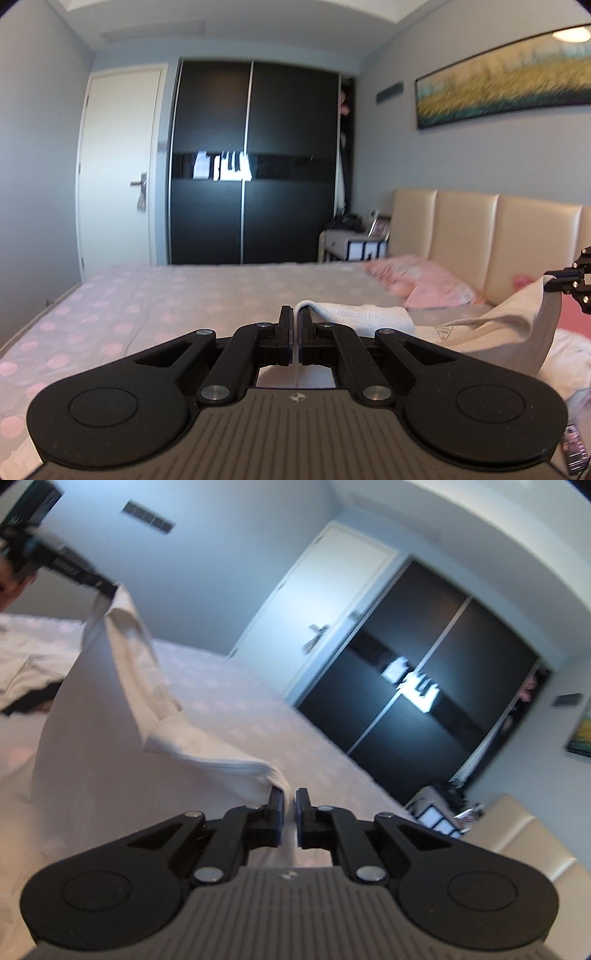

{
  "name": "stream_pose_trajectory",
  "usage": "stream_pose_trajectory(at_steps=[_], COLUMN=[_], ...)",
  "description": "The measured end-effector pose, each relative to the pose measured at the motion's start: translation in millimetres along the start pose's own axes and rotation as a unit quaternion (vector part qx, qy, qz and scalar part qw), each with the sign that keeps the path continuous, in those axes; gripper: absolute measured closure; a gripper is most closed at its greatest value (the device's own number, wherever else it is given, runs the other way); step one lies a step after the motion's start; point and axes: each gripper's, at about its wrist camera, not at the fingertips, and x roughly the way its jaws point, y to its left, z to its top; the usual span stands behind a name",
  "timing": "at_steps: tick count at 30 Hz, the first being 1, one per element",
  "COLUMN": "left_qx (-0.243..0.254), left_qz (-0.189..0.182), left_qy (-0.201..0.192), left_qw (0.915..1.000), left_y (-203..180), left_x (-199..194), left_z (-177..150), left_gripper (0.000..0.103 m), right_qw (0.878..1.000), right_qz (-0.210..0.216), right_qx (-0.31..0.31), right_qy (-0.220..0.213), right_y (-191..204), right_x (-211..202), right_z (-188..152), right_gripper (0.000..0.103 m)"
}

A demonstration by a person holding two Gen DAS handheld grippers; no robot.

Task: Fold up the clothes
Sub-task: 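Lift the T-shirt again with both tools, shaking it out, then raise the white T-shirt high with both tools and shake it out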

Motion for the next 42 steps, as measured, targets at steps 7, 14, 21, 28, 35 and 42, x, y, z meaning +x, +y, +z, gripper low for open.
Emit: stream_pose_trajectory(at_steps=[7,14,21,28,35,42], left_qx=[0.004,0.028,0.069,0.054,-0.015,0.004], left_qz=[-0.058,-0.11,-0.044,0.073,0.123,0.139], left_qy=[-0.085,-0.121,-0.014,0.116,0.16,0.169], left_qw=[0.9947,0.9861,0.9966,0.9891,0.9793,0.9757], left_y=[-29,-65,-78,-17,54,77], left_x=[-100,-154,-122,-39,-12,-9], left_z=[56,82,51,-26,-66,-86], left_gripper=[0.103,0.102,0.102,0.103,0.103,0.103], right_qw=[0.987,0.963,0.992,0.979,0.96,0.946], right_qz=[-0.124,-0.212,-0.057,0.092,0.193,0.261], right_qx=[0.0,0.057,0.103,0.15,0.146,0.129], right_qy=[-0.1,-0.157,-0.038,0.104,0.141,0.145], right_y=[-14,-41,-7,77,180,259], right_x=[-143,-232,-180,-86,-32,1], right_z=[45,66,31,-46,-95,-81], right_gripper=[0.099,0.103,0.102,0.098,0.098,0.093])
